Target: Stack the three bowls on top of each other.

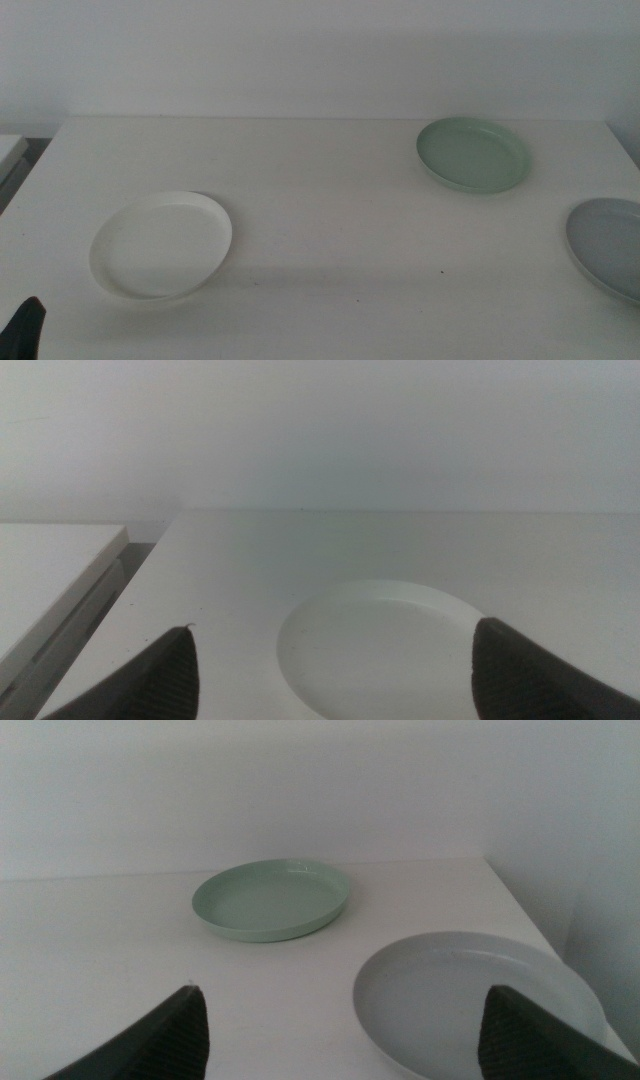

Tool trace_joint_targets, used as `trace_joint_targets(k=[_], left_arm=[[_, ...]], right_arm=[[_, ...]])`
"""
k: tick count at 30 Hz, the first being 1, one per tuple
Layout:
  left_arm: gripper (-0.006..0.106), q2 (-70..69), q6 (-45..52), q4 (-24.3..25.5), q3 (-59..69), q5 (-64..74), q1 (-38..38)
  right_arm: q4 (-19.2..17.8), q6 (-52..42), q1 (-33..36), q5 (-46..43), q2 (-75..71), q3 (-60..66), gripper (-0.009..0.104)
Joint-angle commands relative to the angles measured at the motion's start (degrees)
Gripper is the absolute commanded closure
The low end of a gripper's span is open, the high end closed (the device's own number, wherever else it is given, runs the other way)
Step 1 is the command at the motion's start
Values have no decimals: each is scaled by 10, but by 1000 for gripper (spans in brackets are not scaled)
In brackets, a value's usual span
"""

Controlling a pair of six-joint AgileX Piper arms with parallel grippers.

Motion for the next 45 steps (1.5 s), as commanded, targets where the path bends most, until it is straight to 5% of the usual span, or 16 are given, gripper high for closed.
trace_joint_targets(k=[1,10,20,33,42,45], left_arm=[[7,-3,0,-4,0,-8,1],[7,-3,0,-4,0,-8,1],[7,-3,0,-4,0,-8,1],[7,-3,0,-4,0,-8,1],[7,-3,0,-4,0,-8,1],[7,-3,0,-4,0,-8,1]], right_arm=[[-13,0,-2,-13,-3,2,9],[3,63,-2,32,82,-111,9],[2,43,-2,398,371,-434,9],[20,74,-2,434,483,-474,9],[-81,148,-2,496,595,-535,9],[-88,157,-2,520,655,-572,14]])
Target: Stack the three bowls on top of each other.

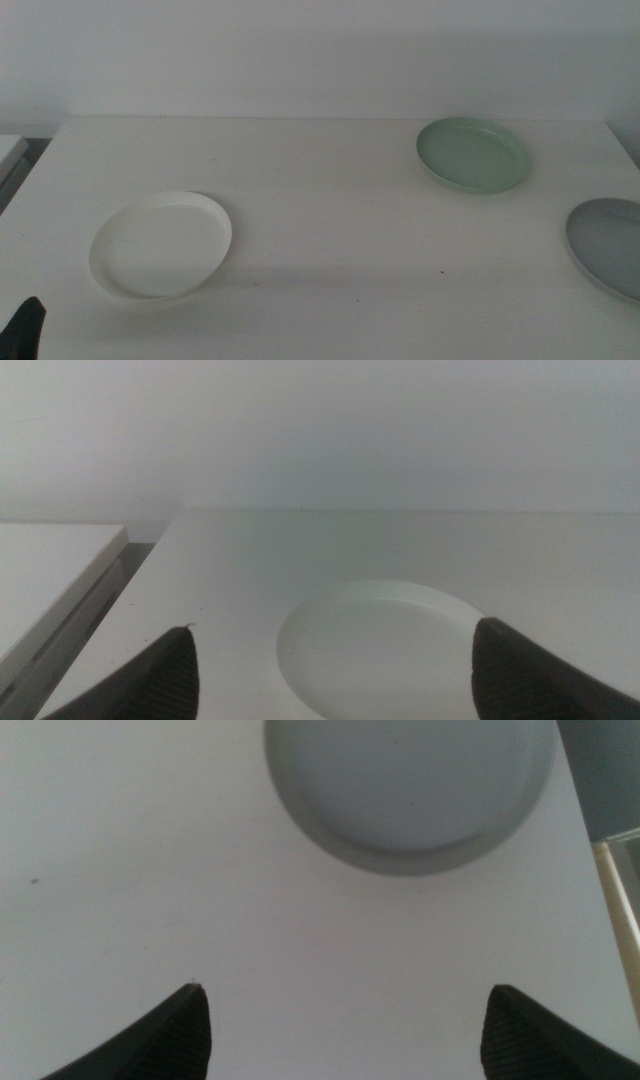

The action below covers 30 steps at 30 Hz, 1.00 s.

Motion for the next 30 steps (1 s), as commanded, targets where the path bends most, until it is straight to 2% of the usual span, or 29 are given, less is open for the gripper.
trace_joint_targets(k=[1,5,10,17,24,30], left_arm=[[7,-2,0,-4,0,-8,1],[7,-2,0,-4,0,-8,1],[7,-2,0,-4,0,-8,1],[7,-2,0,-4,0,-8,1],[7,-2,0,-4,0,-8,1],[7,-2,0,-4,0,-8,1]], right_arm=[[-14,6,-2,10,45,-30,17],[-25,4,-28,10,127,-81,25],[9,-44,-122,1,220,-125,26],[20,-50,-244,-98,317,-137,27],[11,-50,-265,-186,398,-137,38],[18,-50,-264,-191,459,-141,39]])
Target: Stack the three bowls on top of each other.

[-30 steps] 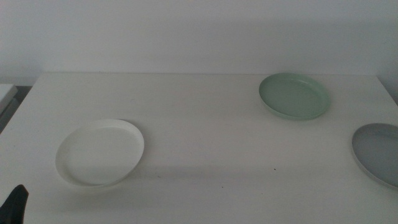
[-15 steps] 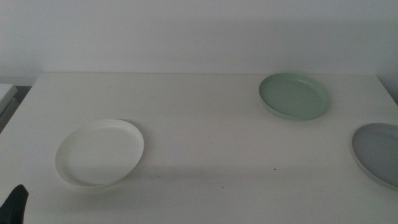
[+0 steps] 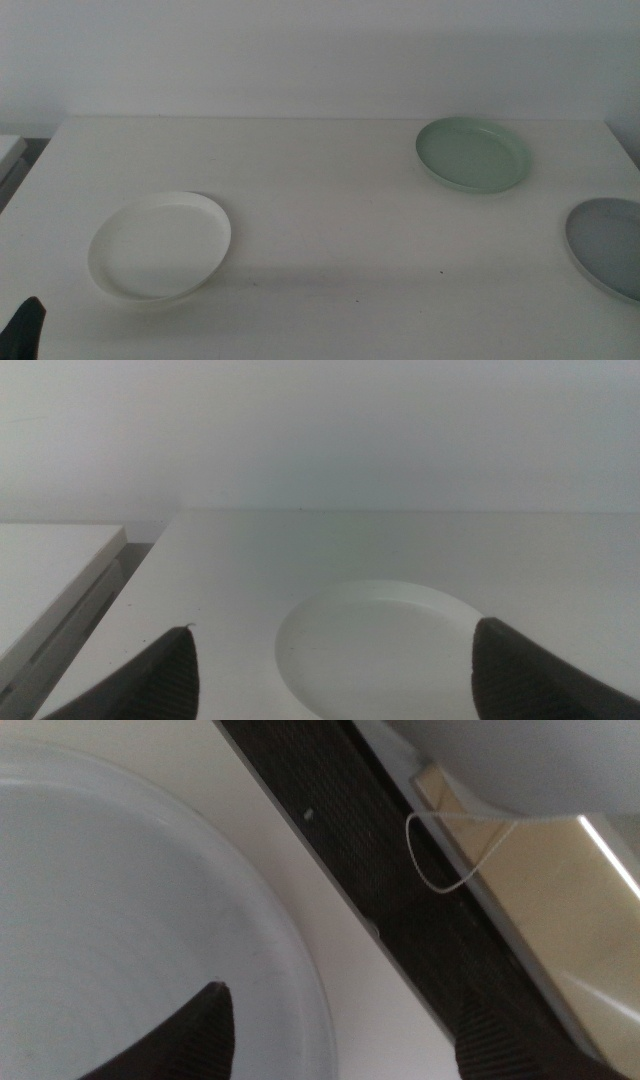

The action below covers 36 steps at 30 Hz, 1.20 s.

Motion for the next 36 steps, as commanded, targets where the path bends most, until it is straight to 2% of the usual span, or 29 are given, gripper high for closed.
trace_joint_targets(k=[1,4,6,8,12,16,22,29,36], left_arm=[[7,-2,0,-4,0,-8,1],[7,-2,0,-4,0,-8,1],[7,-2,0,-4,0,-8,1],[7,-2,0,-4,0,-8,1],[7,-2,0,-4,0,-8,1],[7,-2,0,-4,0,-8,1],[7,-2,0,-4,0,-8,1],[7,-2,0,-4,0,-8,1],[7,-2,0,-4,0,-8,1]], right_arm=[[3,-4,-3,-7,17,-5,41],[30,-23,-3,-17,35,-5,48],[52,-42,-3,-21,46,-5,56],[58,-47,-3,-23,53,-5,65],[56,-47,-3,-18,57,-5,96],[46,-49,-3,10,36,-5,97],[71,-49,47,41,-79,-11,97],[101,-60,209,102,-122,-77,97],[127,-59,361,49,-86,-102,97]])
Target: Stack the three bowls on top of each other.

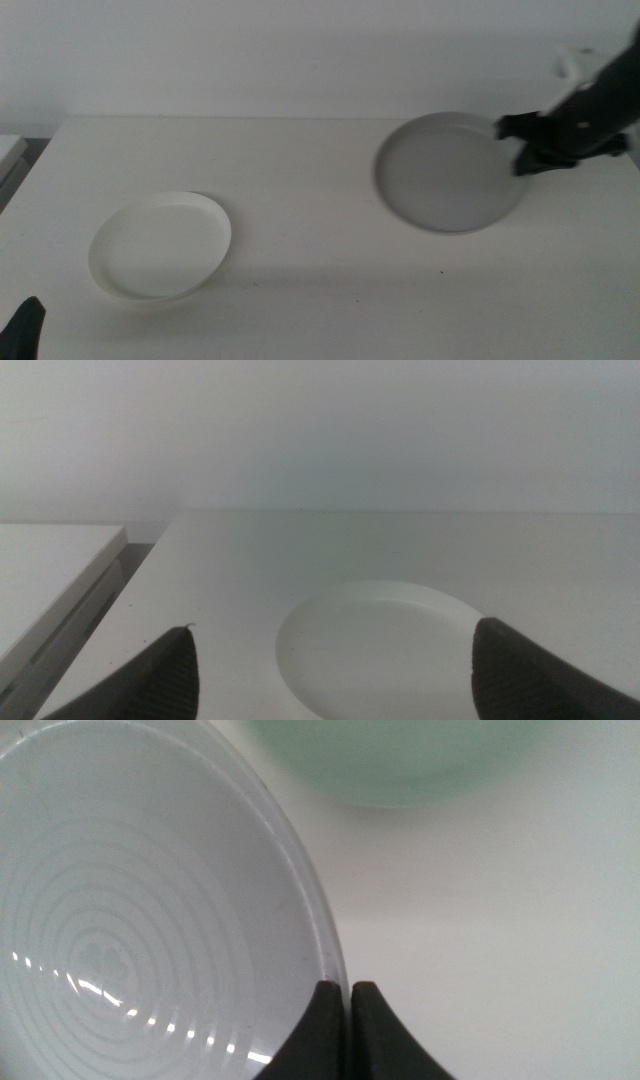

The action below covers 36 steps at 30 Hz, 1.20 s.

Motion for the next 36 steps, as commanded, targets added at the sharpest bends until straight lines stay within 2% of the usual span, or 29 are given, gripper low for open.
trace_joint_targets(k=[1,6,29,32,36], left_arm=[[7,-2,0,-4,0,-8,1],[7,-2,0,-4,0,-8,1],[7,-2,0,-4,0,-8,1],[7,-2,0,-4,0,-8,1],[7,-2,0,-4,0,-8,1]], right_arm=[[5,0,34,-23,18,-10,97],[43,-1,88,-70,68,-11,98],[59,-16,104,-90,174,-10,95],[59,-16,104,-96,174,-10,85],[59,-20,104,-94,171,-13,52]])
